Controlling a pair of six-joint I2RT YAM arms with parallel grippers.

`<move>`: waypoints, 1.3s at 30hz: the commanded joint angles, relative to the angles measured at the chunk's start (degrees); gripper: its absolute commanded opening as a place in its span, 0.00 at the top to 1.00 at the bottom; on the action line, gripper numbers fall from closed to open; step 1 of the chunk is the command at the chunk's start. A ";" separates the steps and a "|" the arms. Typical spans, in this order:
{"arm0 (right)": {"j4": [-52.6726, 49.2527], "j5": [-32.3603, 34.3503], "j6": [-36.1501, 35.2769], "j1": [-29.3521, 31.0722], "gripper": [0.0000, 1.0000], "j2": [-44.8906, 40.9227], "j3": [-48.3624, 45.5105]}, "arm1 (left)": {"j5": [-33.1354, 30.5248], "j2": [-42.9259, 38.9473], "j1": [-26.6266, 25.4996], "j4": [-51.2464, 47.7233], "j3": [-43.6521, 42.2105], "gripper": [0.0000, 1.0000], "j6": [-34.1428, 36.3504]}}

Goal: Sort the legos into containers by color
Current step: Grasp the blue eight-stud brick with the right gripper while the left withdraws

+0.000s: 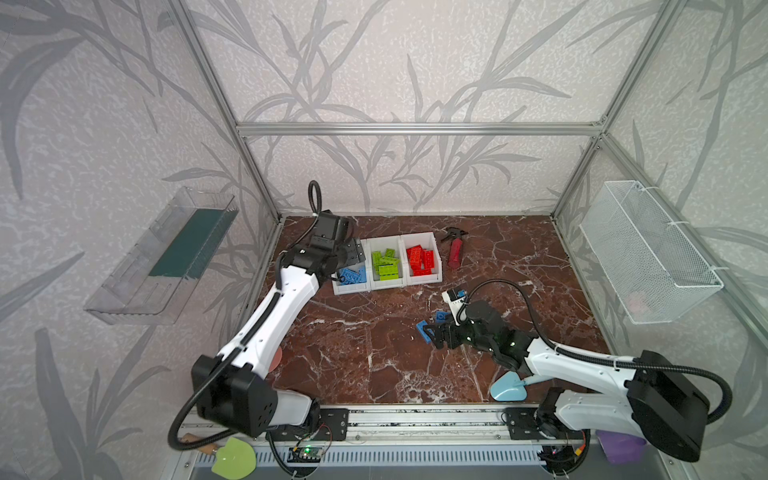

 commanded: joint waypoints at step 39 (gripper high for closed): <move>-28.03 13.13 -4.33 8.25 0.68 27.95 24.27 | 7.59 -33.09 0.18 -1.10 -25.64 0.14 7.33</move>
